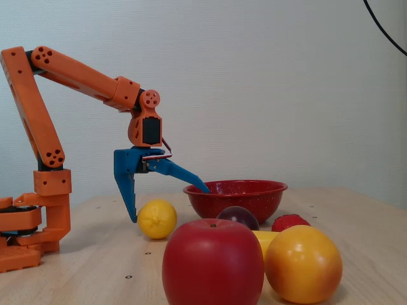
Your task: Put the lemon in the red bowl.
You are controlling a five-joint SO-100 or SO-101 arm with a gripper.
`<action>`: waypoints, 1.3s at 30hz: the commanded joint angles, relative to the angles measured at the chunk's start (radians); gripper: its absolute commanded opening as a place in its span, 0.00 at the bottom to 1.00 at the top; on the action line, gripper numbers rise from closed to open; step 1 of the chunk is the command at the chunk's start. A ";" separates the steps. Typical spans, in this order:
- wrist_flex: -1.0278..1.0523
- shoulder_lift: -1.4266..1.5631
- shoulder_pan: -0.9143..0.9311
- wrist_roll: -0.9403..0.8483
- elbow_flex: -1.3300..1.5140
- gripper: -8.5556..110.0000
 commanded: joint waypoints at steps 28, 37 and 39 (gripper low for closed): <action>-0.080 -0.077 -0.066 0.014 -0.043 0.60; -0.063 -0.077 -0.067 0.005 -0.043 0.54; -0.060 -0.075 -0.067 0.002 -0.043 0.53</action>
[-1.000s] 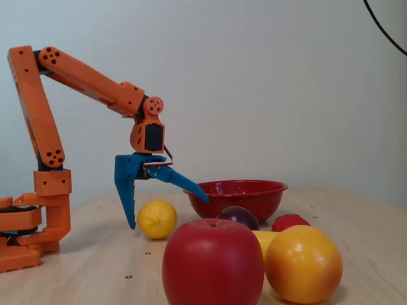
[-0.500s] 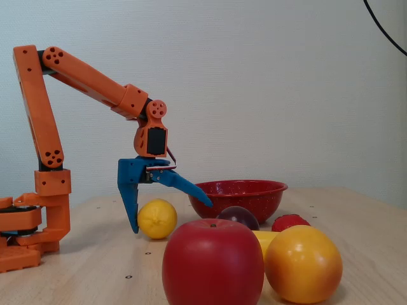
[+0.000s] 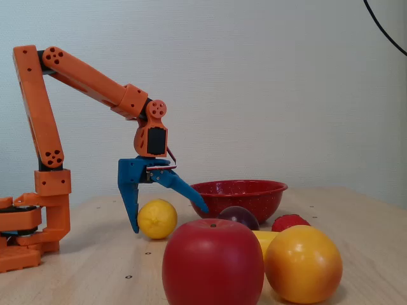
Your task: Put the lemon in the red bowl.
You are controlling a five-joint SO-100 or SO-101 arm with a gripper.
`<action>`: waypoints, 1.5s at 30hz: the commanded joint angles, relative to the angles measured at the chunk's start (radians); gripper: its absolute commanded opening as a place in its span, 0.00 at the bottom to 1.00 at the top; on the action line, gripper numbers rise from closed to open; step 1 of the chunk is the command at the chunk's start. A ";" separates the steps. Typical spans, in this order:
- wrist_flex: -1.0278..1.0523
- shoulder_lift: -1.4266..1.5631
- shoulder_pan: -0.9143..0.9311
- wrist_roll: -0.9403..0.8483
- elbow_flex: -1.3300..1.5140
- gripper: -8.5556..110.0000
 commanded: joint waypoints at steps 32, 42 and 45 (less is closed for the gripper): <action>0.054 0.037 -0.029 -0.018 -0.051 0.37; 0.048 0.034 -0.034 -0.015 -0.052 0.32; 0.048 0.034 -0.034 -0.012 -0.052 0.31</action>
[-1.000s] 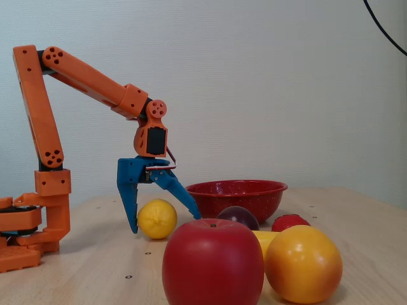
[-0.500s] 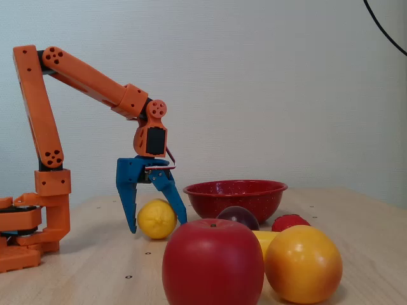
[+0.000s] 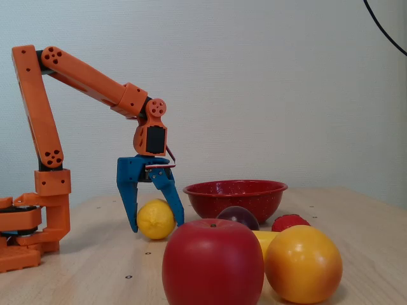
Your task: Put the lemon in the red bowl.
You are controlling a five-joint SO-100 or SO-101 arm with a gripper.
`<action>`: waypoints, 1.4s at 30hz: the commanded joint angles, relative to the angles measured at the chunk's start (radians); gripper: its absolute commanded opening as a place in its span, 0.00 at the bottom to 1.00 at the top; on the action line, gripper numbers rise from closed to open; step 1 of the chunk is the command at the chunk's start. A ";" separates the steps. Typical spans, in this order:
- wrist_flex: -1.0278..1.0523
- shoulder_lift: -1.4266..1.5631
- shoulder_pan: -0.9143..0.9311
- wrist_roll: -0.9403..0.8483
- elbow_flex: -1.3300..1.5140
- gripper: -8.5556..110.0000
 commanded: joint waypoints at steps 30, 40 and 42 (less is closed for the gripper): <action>0.405 0.146 -0.055 -0.009 -0.379 0.07; 0.466 0.204 -0.017 0.040 -0.606 0.07; 0.408 0.202 -0.008 0.091 -0.644 0.07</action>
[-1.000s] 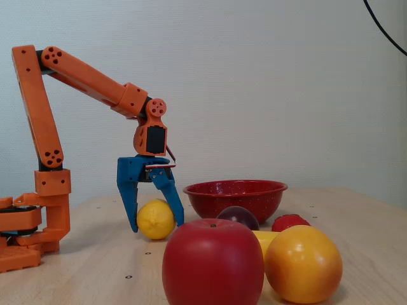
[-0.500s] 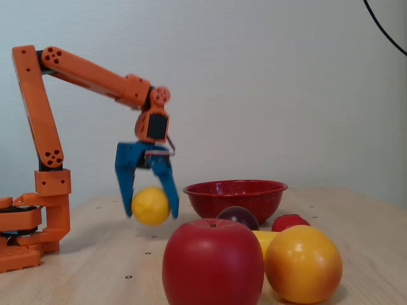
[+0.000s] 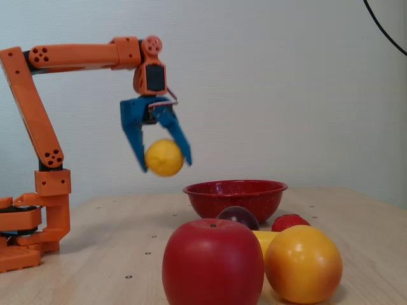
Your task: Put the lemon in the red bowl.
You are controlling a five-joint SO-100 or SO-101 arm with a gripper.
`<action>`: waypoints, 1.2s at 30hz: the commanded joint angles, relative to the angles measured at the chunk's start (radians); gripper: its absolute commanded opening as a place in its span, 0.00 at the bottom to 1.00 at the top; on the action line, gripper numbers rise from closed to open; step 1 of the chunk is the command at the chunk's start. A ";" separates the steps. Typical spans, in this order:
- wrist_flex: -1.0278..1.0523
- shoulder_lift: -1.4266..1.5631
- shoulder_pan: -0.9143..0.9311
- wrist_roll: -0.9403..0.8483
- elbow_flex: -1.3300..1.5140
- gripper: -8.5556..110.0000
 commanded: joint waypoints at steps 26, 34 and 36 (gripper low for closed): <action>-0.621 -0.373 0.057 0.449 -0.359 0.07; -0.546 -0.566 0.058 0.437 -0.525 0.07; -0.523 -0.600 0.060 0.430 -0.554 0.07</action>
